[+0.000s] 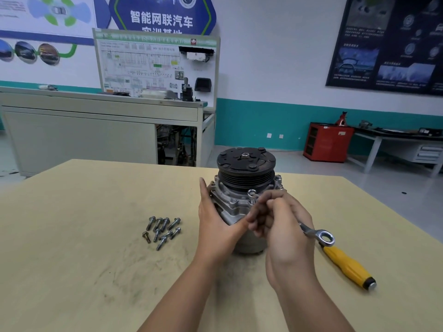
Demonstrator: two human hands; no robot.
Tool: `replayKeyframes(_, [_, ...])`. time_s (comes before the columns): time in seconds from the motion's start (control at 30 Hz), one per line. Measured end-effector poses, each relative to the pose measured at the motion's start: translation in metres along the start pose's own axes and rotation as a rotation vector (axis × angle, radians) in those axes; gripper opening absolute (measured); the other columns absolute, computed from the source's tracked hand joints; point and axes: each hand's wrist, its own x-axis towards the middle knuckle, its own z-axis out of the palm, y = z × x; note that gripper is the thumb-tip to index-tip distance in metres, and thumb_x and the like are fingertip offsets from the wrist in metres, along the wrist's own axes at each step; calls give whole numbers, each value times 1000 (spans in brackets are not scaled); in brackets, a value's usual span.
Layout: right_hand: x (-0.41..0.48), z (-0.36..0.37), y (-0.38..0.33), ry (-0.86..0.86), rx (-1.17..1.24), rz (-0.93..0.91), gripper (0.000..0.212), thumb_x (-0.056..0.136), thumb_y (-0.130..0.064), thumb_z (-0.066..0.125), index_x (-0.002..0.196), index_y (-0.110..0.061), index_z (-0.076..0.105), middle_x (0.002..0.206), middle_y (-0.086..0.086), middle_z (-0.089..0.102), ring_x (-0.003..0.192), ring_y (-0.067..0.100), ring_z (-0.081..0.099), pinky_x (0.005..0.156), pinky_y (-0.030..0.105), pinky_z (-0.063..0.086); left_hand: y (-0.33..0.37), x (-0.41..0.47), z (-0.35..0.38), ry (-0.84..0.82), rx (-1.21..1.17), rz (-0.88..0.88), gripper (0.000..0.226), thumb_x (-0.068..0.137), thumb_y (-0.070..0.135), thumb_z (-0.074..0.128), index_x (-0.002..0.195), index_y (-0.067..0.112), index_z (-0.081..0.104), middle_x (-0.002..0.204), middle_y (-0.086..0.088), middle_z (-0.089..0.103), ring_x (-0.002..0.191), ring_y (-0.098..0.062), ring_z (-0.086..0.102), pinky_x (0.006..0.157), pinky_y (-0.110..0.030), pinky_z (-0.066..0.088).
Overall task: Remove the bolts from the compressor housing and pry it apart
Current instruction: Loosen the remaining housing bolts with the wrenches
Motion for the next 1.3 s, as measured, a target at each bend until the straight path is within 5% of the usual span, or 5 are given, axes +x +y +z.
replayKeyframes(0.3, [-2, 4, 7, 58, -184, -77, 22, 66, -21, 43, 62, -23, 65, 51, 2, 53, 53, 15, 49, 46, 21, 35, -3, 0, 3, 41, 34, -2, 117, 50, 58, 69, 150, 30, 15, 150, 9, 28, 140, -10, 29, 113, -43, 33])
replayKeyframes(0.5, [4, -1, 0, 75, -121, -37, 35, 80, -6, 44, 55, -19, 65, 48, 3, 51, 45, 14, 46, 38, 20, 32, -1, 0, 3, 48, 68, 23, 120, 52, 74, 67, 150, 28, 16, 145, 16, 28, 140, -7, 26, 115, -37, 29])
replayKeyframes(0.63, [18, -14, -12, 5, -71, 112, 46, 85, 0, 38, 48, -16, 61, 43, 7, 46, 34, 15, 39, 34, 17, 26, -2, 0, 3, 51, 91, 36, 116, 54, 70, 65, 150, 25, 18, 143, 15, 28, 139, -7, 25, 115, -33, 27])
replayKeyframes(0.97, [65, -25, -30, -215, -55, 471, 17, 72, -12, 31, 57, -11, 38, 37, 4, 31, 27, 11, 21, 33, 8, 16, 0, 0, 1, 40, 91, 32, 116, 55, 72, 63, 150, 21, 21, 149, 5, 31, 140, -12, 26, 115, -42, 29])
replayKeyframes(1.3, [81, -49, -41, -330, 238, 363, 23, 66, -13, 35, 47, -11, 48, 39, 2, 32, 29, 9, 26, 30, 12, 20, -1, 0, 4, 71, 103, 21, 114, 63, 72, 66, 152, 31, 7, 156, 15, 10, 145, -9, 12, 119, -41, 20])
